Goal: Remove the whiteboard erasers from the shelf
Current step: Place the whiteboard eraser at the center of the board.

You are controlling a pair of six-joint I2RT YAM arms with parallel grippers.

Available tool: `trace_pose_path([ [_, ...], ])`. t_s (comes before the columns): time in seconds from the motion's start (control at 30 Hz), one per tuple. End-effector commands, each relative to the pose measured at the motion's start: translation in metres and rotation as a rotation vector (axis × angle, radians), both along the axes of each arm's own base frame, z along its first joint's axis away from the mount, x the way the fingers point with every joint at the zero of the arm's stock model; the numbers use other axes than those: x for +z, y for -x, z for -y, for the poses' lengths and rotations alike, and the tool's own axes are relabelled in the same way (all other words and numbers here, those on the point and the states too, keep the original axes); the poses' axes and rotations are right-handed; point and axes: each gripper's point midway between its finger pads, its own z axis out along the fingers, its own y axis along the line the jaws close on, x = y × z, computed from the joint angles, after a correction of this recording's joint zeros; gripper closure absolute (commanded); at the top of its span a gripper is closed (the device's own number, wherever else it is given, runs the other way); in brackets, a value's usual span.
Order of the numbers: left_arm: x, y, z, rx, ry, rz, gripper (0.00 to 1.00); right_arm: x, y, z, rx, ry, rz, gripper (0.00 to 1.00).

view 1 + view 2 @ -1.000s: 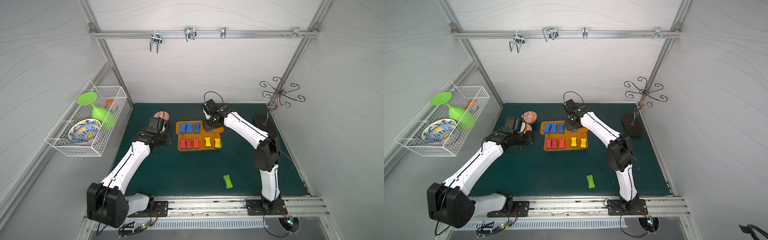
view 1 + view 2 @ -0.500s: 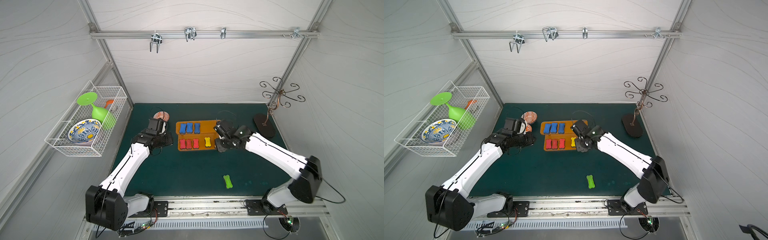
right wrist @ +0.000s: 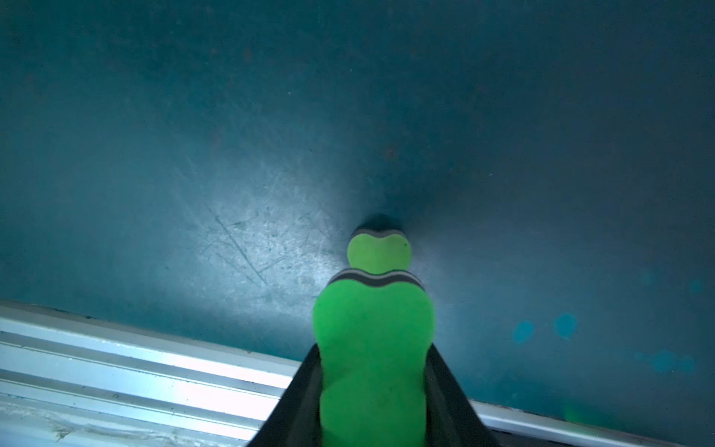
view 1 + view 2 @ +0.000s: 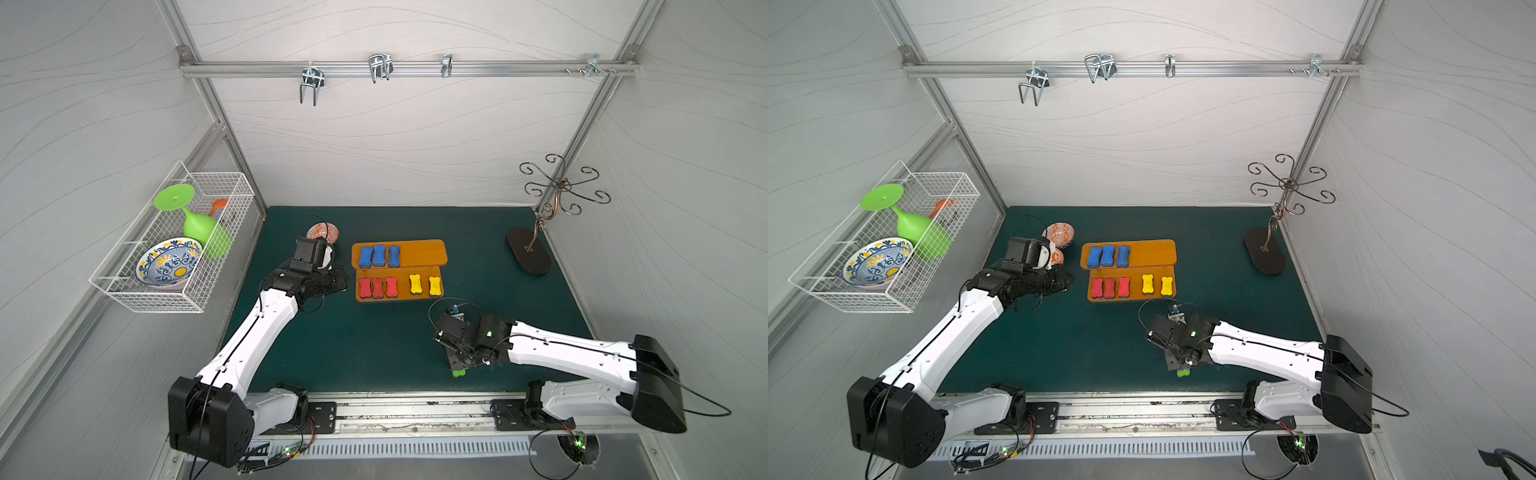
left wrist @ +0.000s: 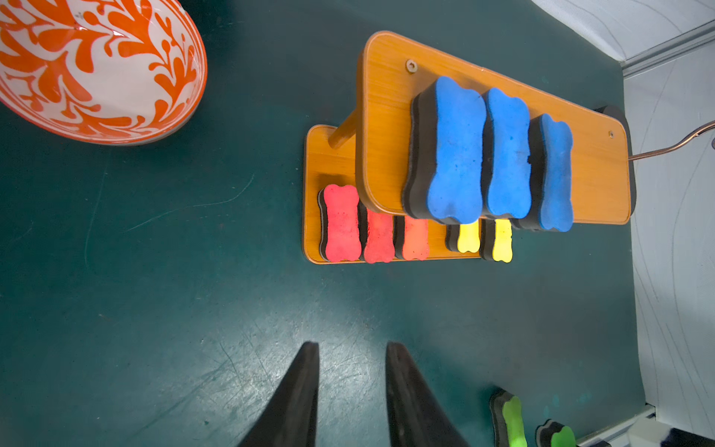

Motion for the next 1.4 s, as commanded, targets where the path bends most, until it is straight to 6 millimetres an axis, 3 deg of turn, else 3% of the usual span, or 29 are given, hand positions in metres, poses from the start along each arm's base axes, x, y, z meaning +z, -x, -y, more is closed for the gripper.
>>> trace_pose_path([
  [0.0,0.011,-0.005,0.006,-0.010,0.026,0.050,0.67,-0.005,0.002,-0.015,-0.022,-0.060,-0.014,0.61],
  [0.47,0.014,-0.005,0.004,-0.004,0.016,0.062,0.67,-0.036,0.004,-0.060,0.103,-0.092,-0.074,0.59],
  [1.0,0.012,-0.006,0.003,-0.002,0.006,0.057,0.67,-0.055,0.005,-0.051,0.068,-0.050,-0.140,0.49],
  [1.17,0.013,-0.006,0.001,0.002,-0.004,0.059,0.67,-0.040,-0.001,-0.049,0.071,-0.041,-0.117,0.37],
  [1.37,0.019,-0.001,-0.002,0.012,-0.007,0.063,0.67,0.004,-0.029,-0.057,0.061,-0.098,-0.048,0.34],
])
